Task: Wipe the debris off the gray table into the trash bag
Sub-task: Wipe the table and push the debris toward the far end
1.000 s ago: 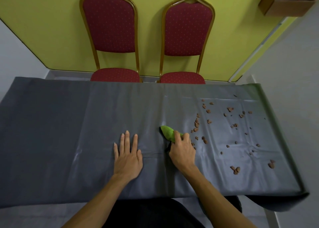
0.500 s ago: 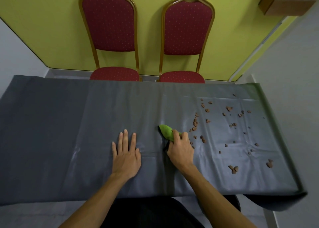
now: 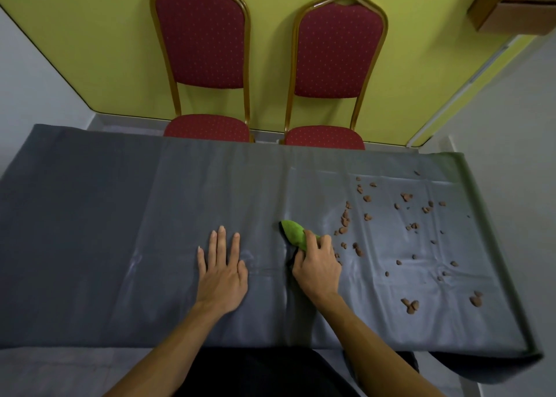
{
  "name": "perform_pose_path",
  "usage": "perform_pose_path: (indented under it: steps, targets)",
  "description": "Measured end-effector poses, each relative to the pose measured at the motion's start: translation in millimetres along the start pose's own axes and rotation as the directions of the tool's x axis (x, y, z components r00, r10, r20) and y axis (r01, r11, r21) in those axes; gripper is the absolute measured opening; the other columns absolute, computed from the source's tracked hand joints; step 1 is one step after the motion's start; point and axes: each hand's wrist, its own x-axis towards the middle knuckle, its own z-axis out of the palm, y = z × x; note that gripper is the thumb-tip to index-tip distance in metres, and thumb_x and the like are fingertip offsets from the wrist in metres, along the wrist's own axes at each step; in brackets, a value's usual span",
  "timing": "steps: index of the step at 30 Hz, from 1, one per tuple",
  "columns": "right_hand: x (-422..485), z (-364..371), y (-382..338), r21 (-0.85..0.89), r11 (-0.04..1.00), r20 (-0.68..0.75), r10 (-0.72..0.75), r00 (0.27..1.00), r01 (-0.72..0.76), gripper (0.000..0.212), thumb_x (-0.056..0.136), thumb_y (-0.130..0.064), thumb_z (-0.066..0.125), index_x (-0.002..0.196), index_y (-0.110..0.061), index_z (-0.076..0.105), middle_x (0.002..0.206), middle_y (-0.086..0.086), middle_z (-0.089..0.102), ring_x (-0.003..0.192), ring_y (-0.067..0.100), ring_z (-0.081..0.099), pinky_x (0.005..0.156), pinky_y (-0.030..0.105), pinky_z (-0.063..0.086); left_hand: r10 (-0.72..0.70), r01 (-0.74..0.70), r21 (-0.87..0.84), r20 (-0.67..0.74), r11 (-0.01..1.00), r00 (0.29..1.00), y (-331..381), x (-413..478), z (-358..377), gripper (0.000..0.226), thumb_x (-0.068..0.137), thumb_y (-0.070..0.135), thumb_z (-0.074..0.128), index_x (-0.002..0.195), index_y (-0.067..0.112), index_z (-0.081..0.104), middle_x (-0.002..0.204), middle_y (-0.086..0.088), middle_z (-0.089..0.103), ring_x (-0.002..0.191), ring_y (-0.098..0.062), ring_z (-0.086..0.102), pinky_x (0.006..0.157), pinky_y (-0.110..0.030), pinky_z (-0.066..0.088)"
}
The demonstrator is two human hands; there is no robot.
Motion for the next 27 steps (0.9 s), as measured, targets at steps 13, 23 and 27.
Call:
perform_pose_path:
  steps: [13, 23, 27]
  targets:
    - [-0.4, -4.2, -0.7, -0.004, 1.0, 0.029, -0.011, 1.0, 0.011, 0.032, 0.093, -0.03, 0.045, 0.123, -0.019, 0.049, 0.105, 0.005, 0.045, 0.081, 0.021, 0.053, 0.058, 0.039, 0.053, -0.005, 0.007, -0.033, 0.05, 0.999, 0.999, 0.1, 2.3, -5.6, 0.065, 0.093, 0.043, 0.002, 0.152, 0.021, -0.014, 0.16, -0.006, -0.027, 0.147, -0.021, -0.028, 0.119, -0.052, -0.012]
    - [4.7, -16.6, 9.2, -0.064, 0.994, 0.122, -0.076, 0.99, 0.084, 0.04, 0.096, -0.035, 0.044, 0.133, -0.021, 0.041, 0.11, 0.007, 0.044, 0.084, 0.027, 0.056, 0.065, 0.04, 0.052, 0.002, 0.011, -0.082, 0.159, 0.997, 0.987, -1.8, 4.8, -13.4, 0.06, 0.101, 0.042, 0.008, 0.15, 0.027, -0.024, 0.155, -0.002, -0.039, 0.143, -0.018, -0.036, 0.119, -0.05, -0.017]
    - [-1.9, -17.6, 13.7, -0.059, 0.996, 0.119, -0.063, 0.991, 0.07, 0.043, 0.096, -0.035, 0.044, 0.137, -0.023, 0.038, 0.111, 0.007, 0.044, 0.087, 0.027, 0.055, 0.067, 0.039, 0.051, 0.006, 0.009, -0.086, 0.171, 0.996, 0.985, -2.4, 4.3, -13.8, 0.06, 0.101, 0.043, 0.008, 0.15, 0.027, -0.024, 0.154, 0.0, -0.04, 0.142, -0.017, -0.037, 0.119, -0.049, -0.017]
